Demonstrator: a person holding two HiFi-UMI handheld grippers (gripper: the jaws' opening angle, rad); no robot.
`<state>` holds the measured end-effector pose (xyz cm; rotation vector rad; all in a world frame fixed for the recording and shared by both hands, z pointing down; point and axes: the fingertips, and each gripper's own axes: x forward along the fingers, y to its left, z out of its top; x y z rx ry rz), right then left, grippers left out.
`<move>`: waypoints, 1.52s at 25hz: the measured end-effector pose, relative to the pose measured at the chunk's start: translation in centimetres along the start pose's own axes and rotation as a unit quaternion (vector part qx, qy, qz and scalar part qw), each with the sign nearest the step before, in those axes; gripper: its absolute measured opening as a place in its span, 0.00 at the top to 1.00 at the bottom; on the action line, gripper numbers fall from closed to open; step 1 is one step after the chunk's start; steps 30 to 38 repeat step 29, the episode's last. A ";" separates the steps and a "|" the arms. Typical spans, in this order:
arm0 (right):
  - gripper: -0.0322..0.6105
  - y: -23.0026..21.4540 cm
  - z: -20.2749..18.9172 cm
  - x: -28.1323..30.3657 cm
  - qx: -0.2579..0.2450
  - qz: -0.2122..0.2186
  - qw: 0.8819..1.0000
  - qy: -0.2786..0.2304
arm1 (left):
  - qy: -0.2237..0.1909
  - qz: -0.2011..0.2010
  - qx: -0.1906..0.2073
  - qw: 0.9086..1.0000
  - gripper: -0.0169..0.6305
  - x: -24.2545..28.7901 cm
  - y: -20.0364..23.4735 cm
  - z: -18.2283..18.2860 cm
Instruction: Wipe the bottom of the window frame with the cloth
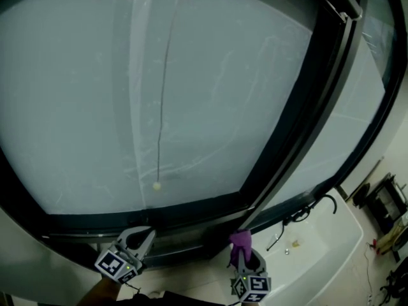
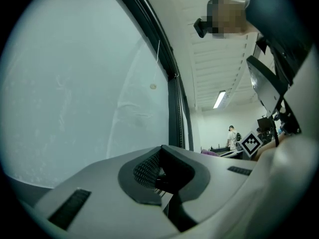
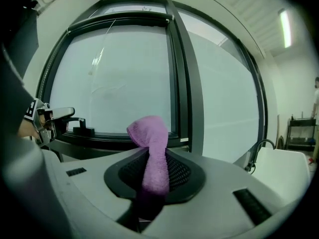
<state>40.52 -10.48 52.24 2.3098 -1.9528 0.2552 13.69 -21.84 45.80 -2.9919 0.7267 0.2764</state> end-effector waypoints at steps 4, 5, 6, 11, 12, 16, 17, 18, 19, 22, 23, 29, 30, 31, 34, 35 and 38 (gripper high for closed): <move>0.83 0.4 0.5 -0.4 0.020 0.000 1.000 -0.009 | 0.006 0.001 0.002 1.000 0.97 0.1 0.0 0.0; 0.83 0.5 0.5 -0.3 0.018 0.002 1.000 -0.008 | 0.007 0.001 0.000 1.000 0.97 0.1 0.0 0.0; 0.83 0.6 0.5 -0.3 0.016 0.004 1.000 -0.008 | 0.009 0.001 -0.002 1.000 0.97 0.1 -0.1 0.0; 0.83 0.9 0.9 -0.5 0.021 0.007 1.000 -0.017 | 0.006 0.005 0.000 1.000 0.97 0.0 0.1 0.0; 0.83 1.0 0.9 -0.5 0.023 0.009 1.000 -0.019 | 0.007 0.003 0.001 1.000 0.97 0.1 0.2 0.0; 0.83 1.1 0.9 -0.5 0.022 0.012 0.999 -0.022 | 0.009 -0.001 0.003 1.000 0.97 0.2 0.1 0.0; 0.83 1.2 0.9 -0.5 0.020 0.010 1.000 -0.022 | 0.009 -0.002 0.003 1.000 0.97 0.2 0.1 0.0; 0.83 1.3 0.9 -0.6 0.019 0.008 1.000 -0.022 | 0.009 -0.003 0.003 1.000 0.97 0.2 0.0 -0.1; 0.83 1.4 0.9 -0.6 0.017 0.007 1.000 -0.022 | 0.010 -0.004 0.002 1.000 0.97 0.1 0.0 -0.1; 0.83 1.5 0.7 -0.6 0.023 0.009 1.000 -0.019 | 0.013 -0.006 0.003 1.000 0.97 0.1 0.0 -0.2; 0.83 1.4 0.7 -0.6 0.027 0.009 0.999 -0.019 | 0.014 -0.007 0.004 1.000 0.97 0.1 0.0 -0.2; 0.83 1.5 0.6 -0.3 0.023 0.006 1.000 -0.015 | 0.017 -0.009 0.011 1.000 0.97 0.2 0.0 -0.1; 0.83 1.5 0.6 -0.3 0.023 0.006 1.000 -0.015 | 0.017 -0.009 0.011 1.000 0.97 0.2 0.0 -0.1; 0.83 1.5 0.6 -0.3 0.023 0.006 1.000 -0.015 | 0.017 -0.009 0.011 1.000 0.97 0.2 0.0 -0.1; 0.83 1.5 0.6 -0.3 0.023 0.006 1.000 -0.015 | 0.017 -0.009 0.011 1.000 0.97 0.2 0.0 -0.1; 0.83 1.5 0.6 -0.3 0.023 0.006 1.000 -0.015 | 0.017 -0.009 0.011 1.000 0.97 0.2 0.0 -0.1; 0.83 1.5 0.6 -0.3 0.023 0.006 1.000 -0.015 | 0.017 -0.009 0.011 1.000 0.97 0.2 0.0 -0.1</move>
